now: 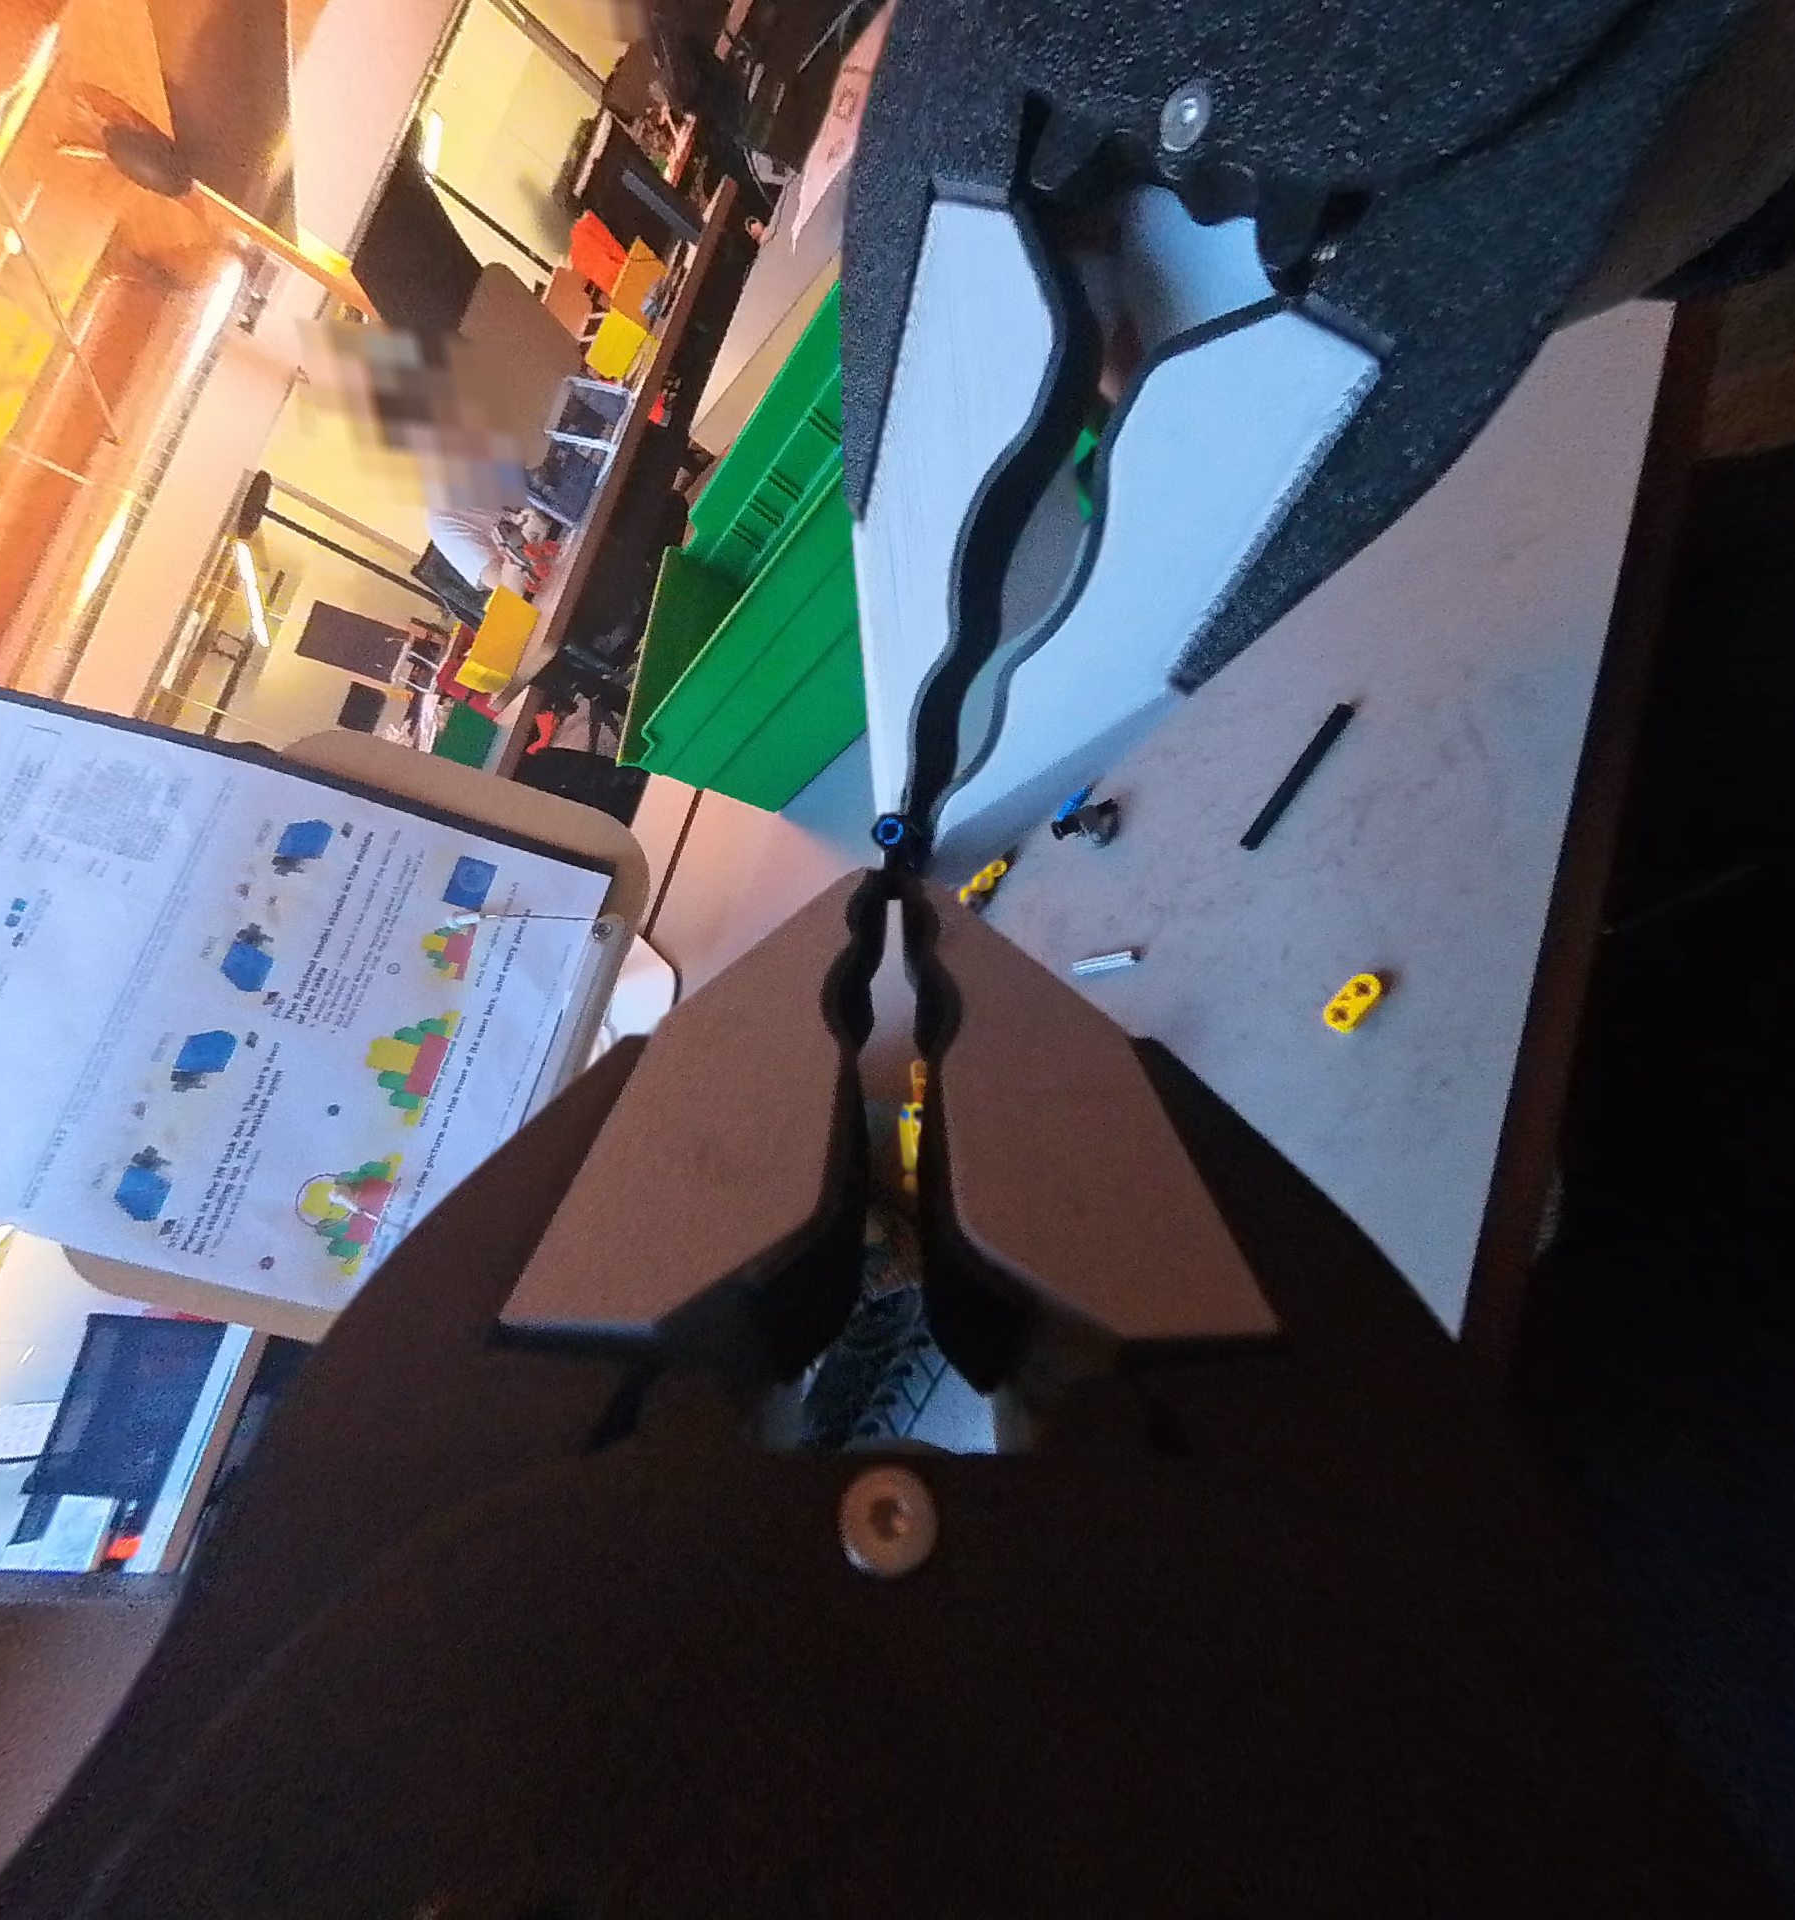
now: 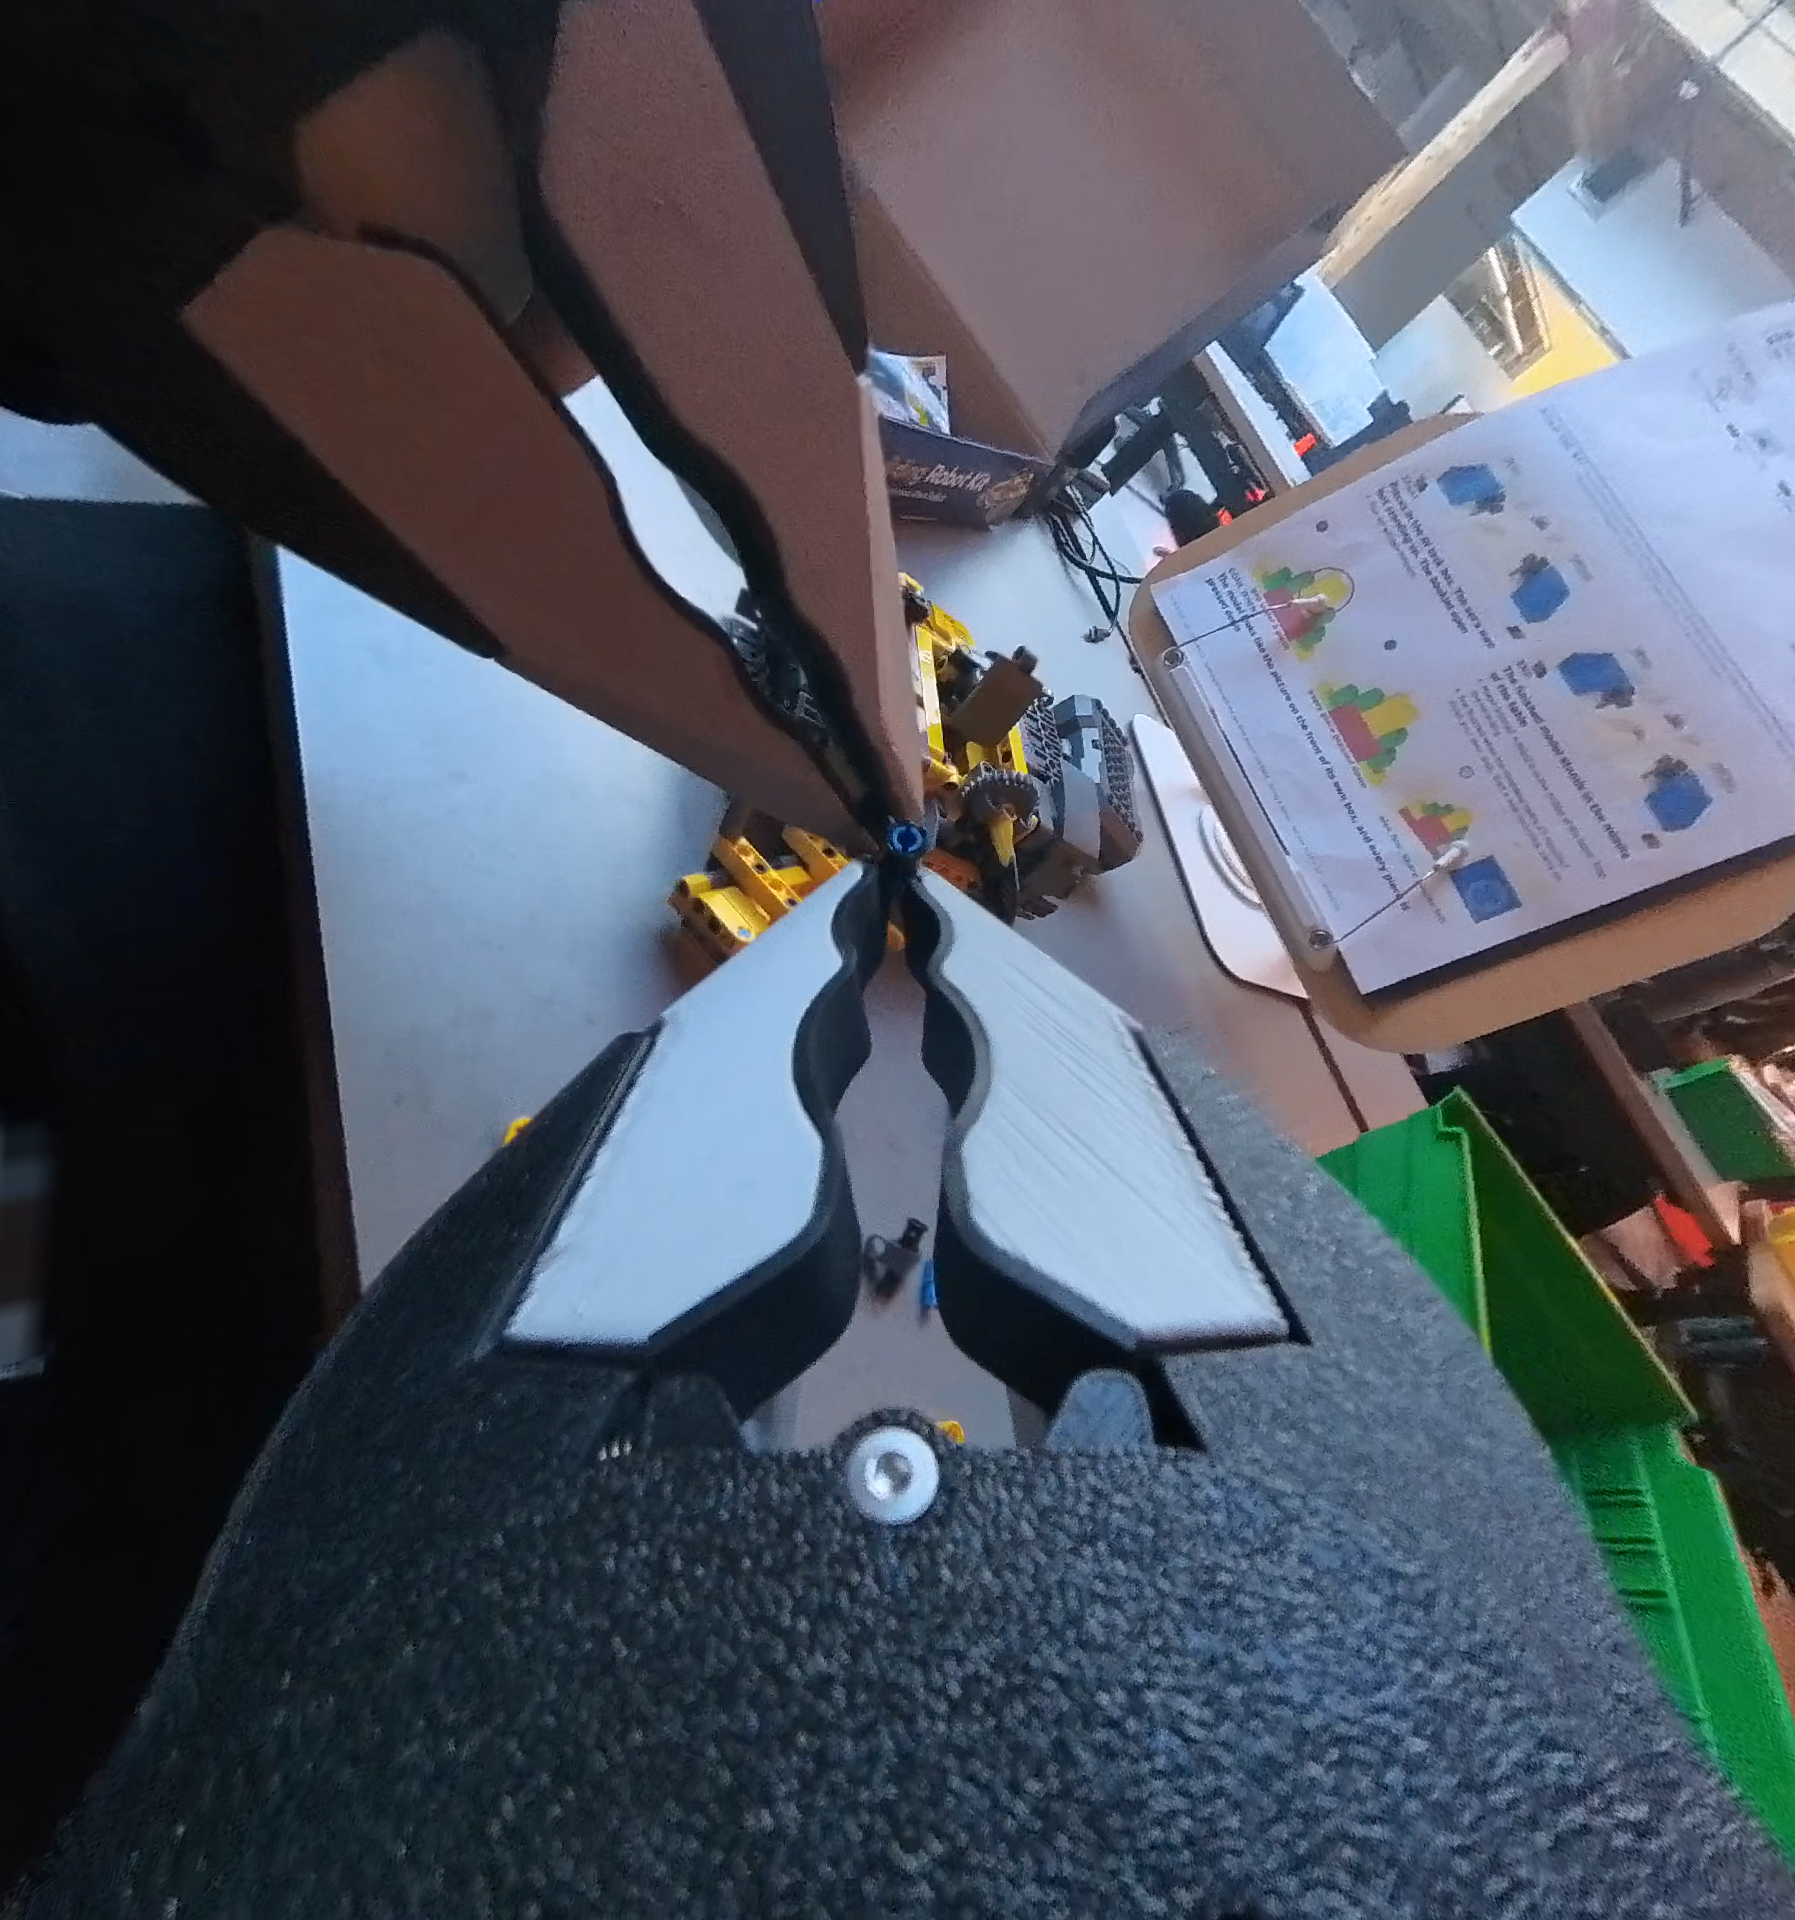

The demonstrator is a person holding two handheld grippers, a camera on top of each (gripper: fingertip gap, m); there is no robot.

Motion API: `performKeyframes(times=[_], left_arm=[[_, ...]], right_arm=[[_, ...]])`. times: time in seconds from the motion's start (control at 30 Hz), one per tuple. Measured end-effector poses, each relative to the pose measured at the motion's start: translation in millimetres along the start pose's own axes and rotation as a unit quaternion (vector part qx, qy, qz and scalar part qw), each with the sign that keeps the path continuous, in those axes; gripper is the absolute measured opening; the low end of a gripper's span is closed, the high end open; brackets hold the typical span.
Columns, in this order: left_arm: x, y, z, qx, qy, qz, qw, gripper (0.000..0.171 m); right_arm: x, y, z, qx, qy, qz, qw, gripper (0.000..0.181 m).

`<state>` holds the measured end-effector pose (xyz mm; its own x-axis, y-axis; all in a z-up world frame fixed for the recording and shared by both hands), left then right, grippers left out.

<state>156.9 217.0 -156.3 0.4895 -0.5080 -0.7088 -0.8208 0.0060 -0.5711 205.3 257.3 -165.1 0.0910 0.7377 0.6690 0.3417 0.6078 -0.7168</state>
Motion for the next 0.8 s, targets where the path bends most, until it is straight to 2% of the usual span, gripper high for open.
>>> performKeyframes(times=[0.23,0.27,0.3,0.33,0.37,0.4,0.47,0.5,0.57,0.67,0.73,0.8], left_arm=[[-2.0,2.2,-0.8,-0.002,-0.013,-0.010,1.000,0.001],[-3.0,-18.6,-13.6,0.089,-0.019,-0.008,0.996,0.000],[-8.0,-35.9,-27.7,0.124,-0.030,-0.009,0.992,0.000],[-16.9,-37.0,-30.2,0.090,-0.053,0.006,0.994,0.000],[-26.0,-23.3,-24.1,0.047,-0.057,-0.004,0.997,0.001],[-30.1,-3.4,-16.2,0.022,-0.022,-0.063,0.998,0.001],[-28.3,14.3,-13.2,0.070,0.041,-0.145,0.986,0.001],[-29.5,17.1,-13.5,0.084,0.050,-0.166,0.981,0.001],[-28.3,15.3,-10.8,0.091,0.076,-0.176,0.977,0.001],[-25.2,6.4,-13.6,0.122,0.079,-0.155,0.977,0.001],[-21.6,7.0,-11.3,0.121,0.087,-0.160,0.976,0.001],[-19.4,6.3,-8.8,0.127,0.099,-0.171,0.972,0.001]], right_arm=[[-1.6,3.0,9.7,-0.023,-0.010,0.030,0.999,0.000],[-1.8,25.6,18.8,-0.097,0.001,0.007,0.995,0.000],[-6.9,50.3,27.3,-0.145,-0.005,-0.003,0.989,0.000],[-13.2,54.8,27.7,-0.118,-0.025,0.030,0.992,0.000],[-9.9,47.9,23.2,-0.084,-0.023,0.064,0.994,0.000],[-0.9,39.4,19.0,-0.065,-0.012,0.073,0.995,0.000],[17.2,29.6,16.2,-0.048,-0.003,0.076,0.996,0.000],[22.6,30.8,16.3,-0.051,-0.007,0.094,0.994,0.000],[24.5,28.9,12.2,-0.022,-0.046,0.165,0.985,0.000],[22.8,11.9,0.2,0.047,-0.144,0.259,0.954,0.000],[27.9,6.0,-3.3,0.054,-0.157,0.273,0.948,0.012],[25.2,1.2,-7.4,0.051,-0.172,0.256,0.950,0.014]])
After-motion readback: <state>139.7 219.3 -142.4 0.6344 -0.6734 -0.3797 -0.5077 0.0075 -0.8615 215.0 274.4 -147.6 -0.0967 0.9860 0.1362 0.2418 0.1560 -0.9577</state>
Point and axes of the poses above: each gripper's, where its closed fingertips meet, z out along the fingers, y out of its underside, x = y × z across the jaws, the point moved 5 cm from there along -z, back along the fingers, and after that the axes turned 9 degrees about y, right-handed, at the moved point
